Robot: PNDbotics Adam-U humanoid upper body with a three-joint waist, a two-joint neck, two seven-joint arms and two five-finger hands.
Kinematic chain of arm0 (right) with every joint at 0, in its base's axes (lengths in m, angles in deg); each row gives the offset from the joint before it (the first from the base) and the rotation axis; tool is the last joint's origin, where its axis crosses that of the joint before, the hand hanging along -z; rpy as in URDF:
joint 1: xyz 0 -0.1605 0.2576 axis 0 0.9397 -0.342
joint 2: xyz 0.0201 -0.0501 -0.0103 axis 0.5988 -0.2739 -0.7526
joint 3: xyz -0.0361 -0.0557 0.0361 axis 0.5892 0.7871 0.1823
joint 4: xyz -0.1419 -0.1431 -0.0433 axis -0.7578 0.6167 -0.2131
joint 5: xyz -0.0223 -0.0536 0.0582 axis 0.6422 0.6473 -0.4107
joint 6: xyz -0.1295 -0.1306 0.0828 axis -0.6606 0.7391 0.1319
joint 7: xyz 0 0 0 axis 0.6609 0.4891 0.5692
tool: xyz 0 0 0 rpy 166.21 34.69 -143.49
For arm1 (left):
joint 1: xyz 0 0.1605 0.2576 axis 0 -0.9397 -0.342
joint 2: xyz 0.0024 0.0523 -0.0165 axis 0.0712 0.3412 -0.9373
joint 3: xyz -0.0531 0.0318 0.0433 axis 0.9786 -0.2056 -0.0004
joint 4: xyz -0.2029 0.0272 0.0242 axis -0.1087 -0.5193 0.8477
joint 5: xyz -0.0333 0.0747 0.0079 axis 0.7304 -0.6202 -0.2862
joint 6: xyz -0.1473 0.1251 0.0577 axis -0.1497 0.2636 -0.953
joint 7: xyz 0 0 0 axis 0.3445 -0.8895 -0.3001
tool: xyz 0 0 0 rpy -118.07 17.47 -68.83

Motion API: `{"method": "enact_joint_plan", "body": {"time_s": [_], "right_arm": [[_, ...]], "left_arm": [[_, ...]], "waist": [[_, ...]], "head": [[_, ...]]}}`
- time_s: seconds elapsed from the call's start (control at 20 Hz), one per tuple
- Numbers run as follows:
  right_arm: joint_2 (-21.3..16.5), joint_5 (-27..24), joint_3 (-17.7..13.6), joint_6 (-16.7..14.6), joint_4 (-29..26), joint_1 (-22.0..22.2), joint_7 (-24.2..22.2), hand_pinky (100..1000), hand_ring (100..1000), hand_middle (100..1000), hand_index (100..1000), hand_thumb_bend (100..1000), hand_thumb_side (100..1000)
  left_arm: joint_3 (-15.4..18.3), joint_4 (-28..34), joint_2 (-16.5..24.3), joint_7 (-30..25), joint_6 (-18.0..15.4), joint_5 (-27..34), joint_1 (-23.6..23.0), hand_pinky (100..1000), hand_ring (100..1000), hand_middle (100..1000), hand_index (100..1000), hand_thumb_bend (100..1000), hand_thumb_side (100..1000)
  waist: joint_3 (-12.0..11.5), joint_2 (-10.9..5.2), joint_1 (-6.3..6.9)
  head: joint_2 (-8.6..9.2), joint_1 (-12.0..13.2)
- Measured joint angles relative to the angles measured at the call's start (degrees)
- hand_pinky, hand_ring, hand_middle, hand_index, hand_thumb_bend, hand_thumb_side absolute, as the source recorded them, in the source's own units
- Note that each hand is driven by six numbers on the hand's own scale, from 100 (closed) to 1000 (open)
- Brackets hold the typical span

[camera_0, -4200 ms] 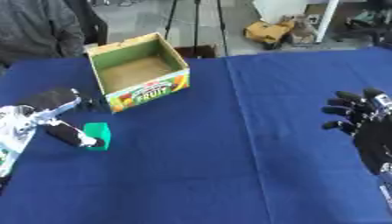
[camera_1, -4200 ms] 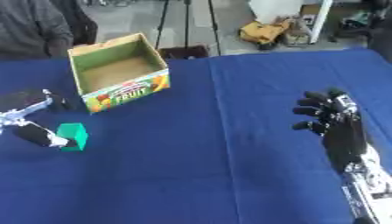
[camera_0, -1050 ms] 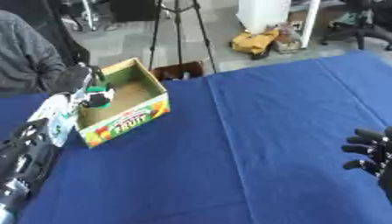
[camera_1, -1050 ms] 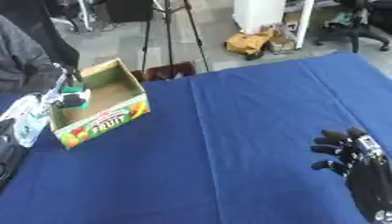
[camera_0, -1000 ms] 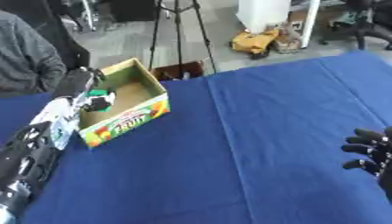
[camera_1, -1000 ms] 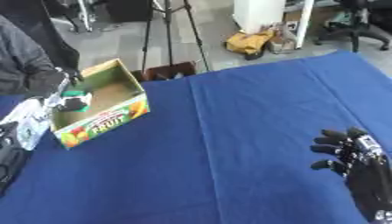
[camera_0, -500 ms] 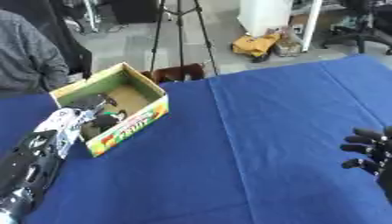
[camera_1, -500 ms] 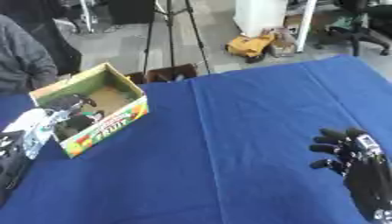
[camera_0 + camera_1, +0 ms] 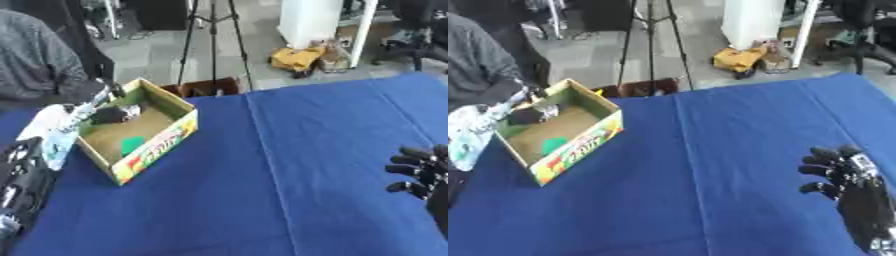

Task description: Pick up objects on the table and place them in the box.

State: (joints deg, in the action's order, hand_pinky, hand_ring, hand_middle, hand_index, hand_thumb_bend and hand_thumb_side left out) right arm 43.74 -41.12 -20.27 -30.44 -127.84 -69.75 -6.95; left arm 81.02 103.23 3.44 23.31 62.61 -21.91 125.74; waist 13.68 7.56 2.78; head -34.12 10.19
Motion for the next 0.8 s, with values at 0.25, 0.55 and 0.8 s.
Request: {"method": "enact_joint_plan", "body": {"time_s": [0.25,0.55,0.8], "right_arm": [[0.3,0.0,-0.5,-0.2,0.0,0.5,0.4,539,733,686,808,100,1000],[0.5,-0.2,-0.9,-0.3,0.0,1.0,0.7,539,733,686,808,100,1000],[0.6,-0.3,-1.0,-0.4,0.0,1.5,0.9,538,733,686,808,100,1000]], "left_arm": [[0.8,18.0,1.3,4.7,-1.3,18.1,-10.3,544,579,612,738,565,868],[2.4,33.1,-3.0,-0.5,-3.7,35.3,-23.7,520,550,584,735,480,867],[4.0,35.9,-7.7,-3.1,-2.1,40.4,-27.9,514,542,577,733,462,864]], "waist": [[-1.7,-0.71,-0.7],[-3.6,-1.27,-1.2],[-4.6,-2.04,-1.78]], "head": [[-0.59,-0.6],[-1.15,-1.6],[-1.69,-2.3]]}}
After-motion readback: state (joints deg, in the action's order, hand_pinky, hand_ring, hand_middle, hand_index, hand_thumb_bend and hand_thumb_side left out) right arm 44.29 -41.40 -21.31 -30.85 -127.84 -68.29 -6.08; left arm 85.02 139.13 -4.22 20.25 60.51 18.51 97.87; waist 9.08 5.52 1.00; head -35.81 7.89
